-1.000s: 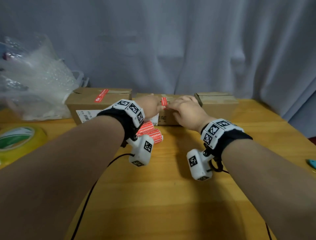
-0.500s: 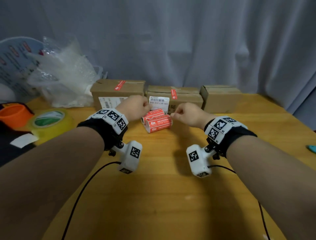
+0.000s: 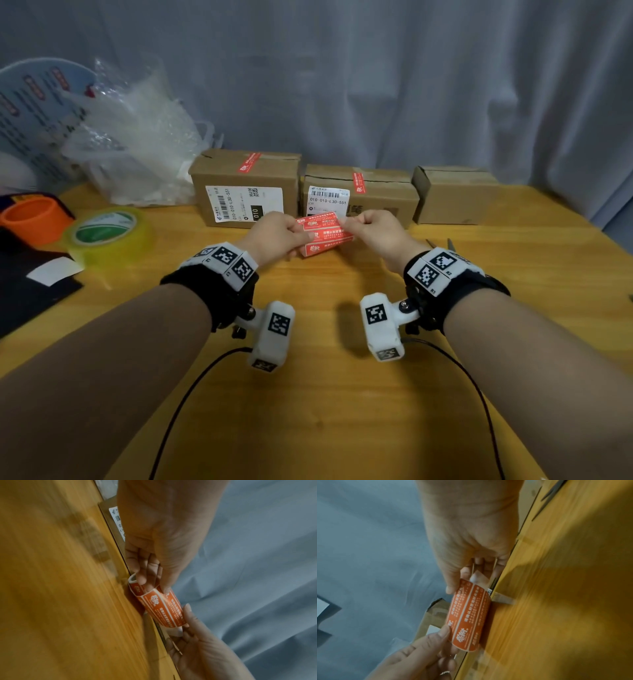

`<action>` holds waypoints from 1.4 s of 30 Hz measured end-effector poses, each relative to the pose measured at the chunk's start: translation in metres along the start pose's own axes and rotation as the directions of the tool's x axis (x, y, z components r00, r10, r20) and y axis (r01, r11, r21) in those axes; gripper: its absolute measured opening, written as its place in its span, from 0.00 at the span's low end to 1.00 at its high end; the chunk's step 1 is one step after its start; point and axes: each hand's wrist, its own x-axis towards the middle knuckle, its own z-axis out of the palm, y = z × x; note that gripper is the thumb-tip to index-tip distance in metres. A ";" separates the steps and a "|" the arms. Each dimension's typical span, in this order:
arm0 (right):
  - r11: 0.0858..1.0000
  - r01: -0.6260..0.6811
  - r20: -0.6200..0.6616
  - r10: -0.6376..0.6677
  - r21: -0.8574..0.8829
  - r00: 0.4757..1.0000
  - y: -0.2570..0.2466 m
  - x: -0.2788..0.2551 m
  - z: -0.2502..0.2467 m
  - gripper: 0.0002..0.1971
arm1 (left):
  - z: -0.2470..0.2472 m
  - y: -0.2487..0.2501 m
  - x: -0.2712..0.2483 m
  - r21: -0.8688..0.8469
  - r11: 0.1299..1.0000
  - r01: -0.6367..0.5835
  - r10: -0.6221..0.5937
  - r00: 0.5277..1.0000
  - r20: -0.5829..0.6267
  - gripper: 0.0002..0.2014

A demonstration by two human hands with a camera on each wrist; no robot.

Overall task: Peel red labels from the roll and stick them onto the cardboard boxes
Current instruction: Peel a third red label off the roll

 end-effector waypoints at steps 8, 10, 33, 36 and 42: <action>0.951 0.135 0.009 -0.143 0.279 0.990 0.008 0.001 -0.001 0.06 | -0.001 0.008 -0.007 -0.356 0.931 -0.085 0.048 0.993 -0.112 0.08; 0.948 0.139 0.026 -0.152 0.286 0.988 0.009 0.001 -0.001 0.07 | -0.001 0.010 -0.009 -0.400 0.911 -0.102 0.060 0.991 -0.116 0.07; 0.926 0.350 -0.250 -0.375 -0.142 0.893 -0.017 0.002 0.009 0.13 | -0.004 0.025 0.002 -0.500 0.851 -0.161 0.104 0.985 -0.140 0.06; 0.858 0.362 -0.229 -0.460 -0.365 0.858 -0.023 -0.001 0.008 0.15 | -0.004 0.026 0.004 -0.542 0.824 -0.166 0.115 0.985 -0.128 0.02; 0.751 0.440 -0.163 -0.576 -0.493 0.801 -0.023 0.000 0.008 0.12 | -0.004 0.030 0.005 -0.540 0.823 -0.176 0.117 0.983 -0.141 0.07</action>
